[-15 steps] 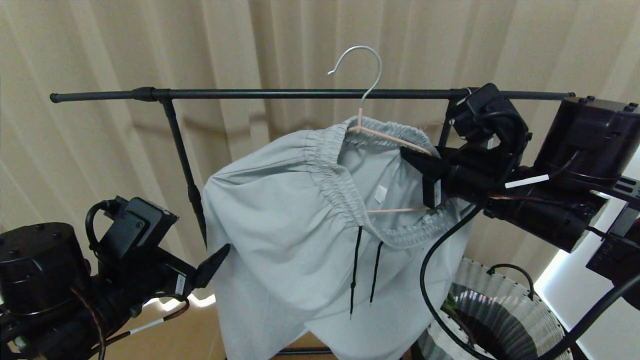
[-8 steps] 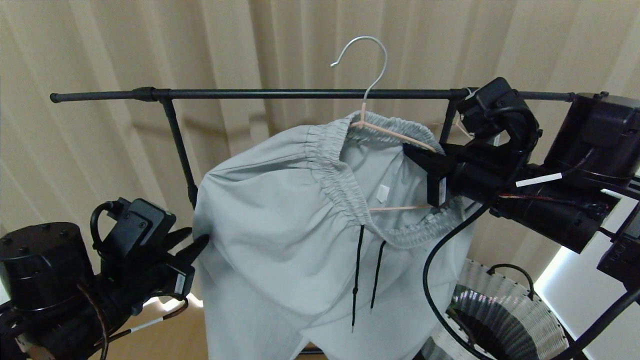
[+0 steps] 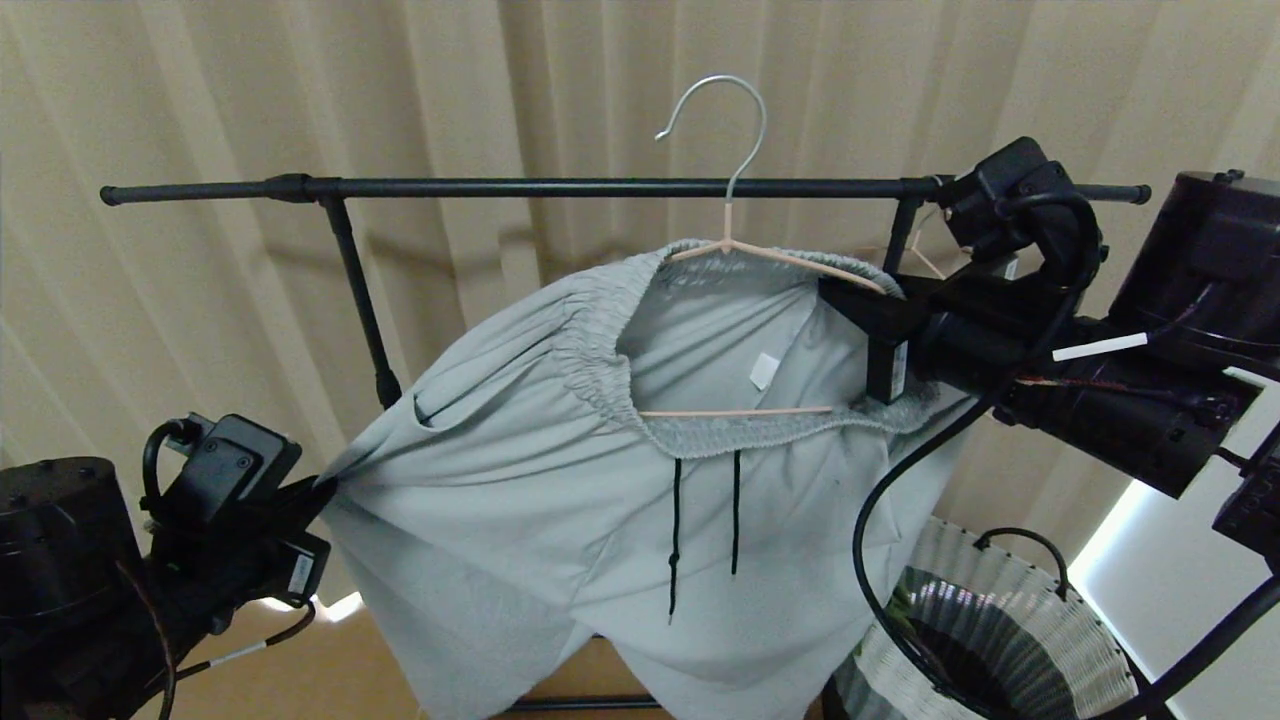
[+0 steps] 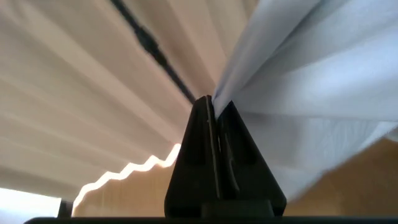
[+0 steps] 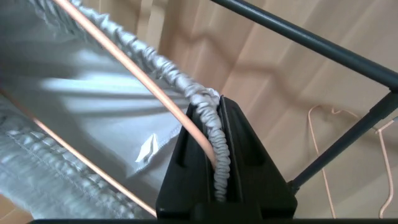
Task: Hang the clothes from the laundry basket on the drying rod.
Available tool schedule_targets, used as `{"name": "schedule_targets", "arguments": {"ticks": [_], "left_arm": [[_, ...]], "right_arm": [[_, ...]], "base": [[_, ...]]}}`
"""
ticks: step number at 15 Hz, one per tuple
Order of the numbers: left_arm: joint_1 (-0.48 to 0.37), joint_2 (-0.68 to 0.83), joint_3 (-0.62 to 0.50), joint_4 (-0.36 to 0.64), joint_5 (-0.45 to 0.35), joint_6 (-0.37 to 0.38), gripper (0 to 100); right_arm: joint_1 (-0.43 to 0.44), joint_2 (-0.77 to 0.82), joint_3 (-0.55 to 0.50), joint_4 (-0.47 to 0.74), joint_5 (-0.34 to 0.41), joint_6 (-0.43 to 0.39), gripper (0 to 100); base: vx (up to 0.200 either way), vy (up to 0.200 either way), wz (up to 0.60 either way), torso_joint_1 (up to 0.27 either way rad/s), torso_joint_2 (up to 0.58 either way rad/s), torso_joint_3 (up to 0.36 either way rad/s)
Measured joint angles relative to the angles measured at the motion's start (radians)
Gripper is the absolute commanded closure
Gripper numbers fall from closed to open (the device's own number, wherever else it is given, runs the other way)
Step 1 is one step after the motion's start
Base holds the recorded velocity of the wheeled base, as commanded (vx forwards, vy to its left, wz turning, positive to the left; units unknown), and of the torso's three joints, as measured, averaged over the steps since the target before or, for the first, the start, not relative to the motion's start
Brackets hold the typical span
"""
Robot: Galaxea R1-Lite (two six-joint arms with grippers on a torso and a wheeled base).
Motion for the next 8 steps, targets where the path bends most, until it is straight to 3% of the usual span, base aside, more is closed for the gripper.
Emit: {"name": "schedule_targets", "arguments": {"ticks": [2,3,8], "left_arm": [[0.008,-0.001,0.003,-0.01,0.0,-0.001,100],[0.008,-0.001,0.004,-0.024,0.0,-0.002,0],[-0.012,-0.011,0.006,-0.076,0.0,-0.011,0]], "right_arm": [[-0.003,-0.001,0.0,-0.002,0.001,0.001,100],[-0.003,-0.001,0.0,-0.001,0.0,0.001,100],[-0.008,-0.003,0.0,0.012,-0.024,0.002,100]], "base": [[0.0,0.0,0.0,0.0,0.0,0.0],[0.0,0.0,0.0,0.0,0.0,0.0],[0.0,0.0,0.0,0.0,0.0,0.0]]}}
